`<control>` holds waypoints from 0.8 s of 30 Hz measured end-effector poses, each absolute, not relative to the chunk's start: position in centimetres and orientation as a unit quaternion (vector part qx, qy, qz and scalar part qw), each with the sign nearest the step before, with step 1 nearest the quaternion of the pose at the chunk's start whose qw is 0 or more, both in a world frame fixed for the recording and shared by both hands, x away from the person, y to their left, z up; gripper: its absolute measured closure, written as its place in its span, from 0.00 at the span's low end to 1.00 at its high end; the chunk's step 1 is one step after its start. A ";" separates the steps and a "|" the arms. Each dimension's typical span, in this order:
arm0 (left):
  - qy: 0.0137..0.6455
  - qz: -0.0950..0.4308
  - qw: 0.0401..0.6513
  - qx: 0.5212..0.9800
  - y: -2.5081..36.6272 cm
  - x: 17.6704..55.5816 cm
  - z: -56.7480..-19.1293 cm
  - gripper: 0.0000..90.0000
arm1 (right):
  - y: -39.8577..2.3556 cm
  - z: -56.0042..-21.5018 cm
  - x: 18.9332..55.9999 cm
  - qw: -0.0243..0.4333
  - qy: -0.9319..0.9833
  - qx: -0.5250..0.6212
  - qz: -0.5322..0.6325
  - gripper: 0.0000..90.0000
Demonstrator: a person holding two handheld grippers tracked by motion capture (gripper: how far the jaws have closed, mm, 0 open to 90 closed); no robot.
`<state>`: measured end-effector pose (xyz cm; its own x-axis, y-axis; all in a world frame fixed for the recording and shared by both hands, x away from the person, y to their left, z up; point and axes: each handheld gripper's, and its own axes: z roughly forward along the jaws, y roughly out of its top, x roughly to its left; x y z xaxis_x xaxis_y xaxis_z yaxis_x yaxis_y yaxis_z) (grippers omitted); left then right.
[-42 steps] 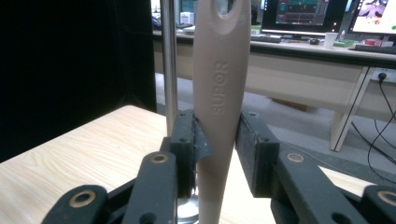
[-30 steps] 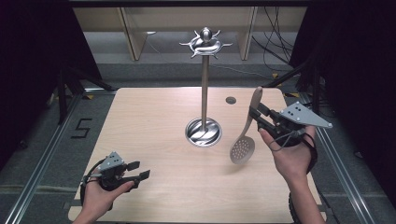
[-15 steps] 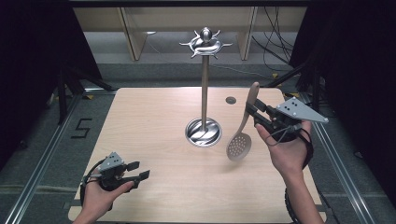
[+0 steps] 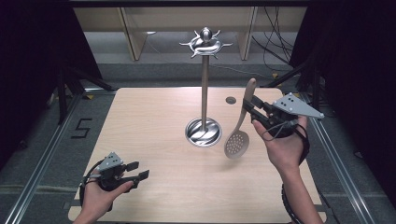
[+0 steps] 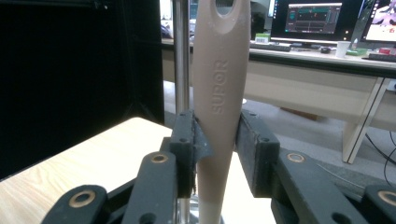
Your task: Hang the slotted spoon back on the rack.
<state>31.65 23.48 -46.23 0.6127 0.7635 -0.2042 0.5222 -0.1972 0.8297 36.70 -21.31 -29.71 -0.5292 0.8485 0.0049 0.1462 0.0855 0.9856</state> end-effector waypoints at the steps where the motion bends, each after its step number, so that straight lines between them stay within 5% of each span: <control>1: 0.421 0.128 0.476 0.762 23.5 31.7 -46.3 0.45 | -21.2 -29.7 36.7 0.308 0.666 0.376 0.566 0.77; 24: 0.419 0.127 0.477 0.762 23.5 31.6 -46.2 0.45 | -19.5 -28.6 38.2 0.314 0.674 0.359 0.564 0.77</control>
<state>31.65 23.53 -46.21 0.6162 0.7601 -0.2065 0.5185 -0.1941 0.8328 38.21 -19.51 -28.56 -0.5445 0.8386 -0.0177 0.1301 0.1053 0.9859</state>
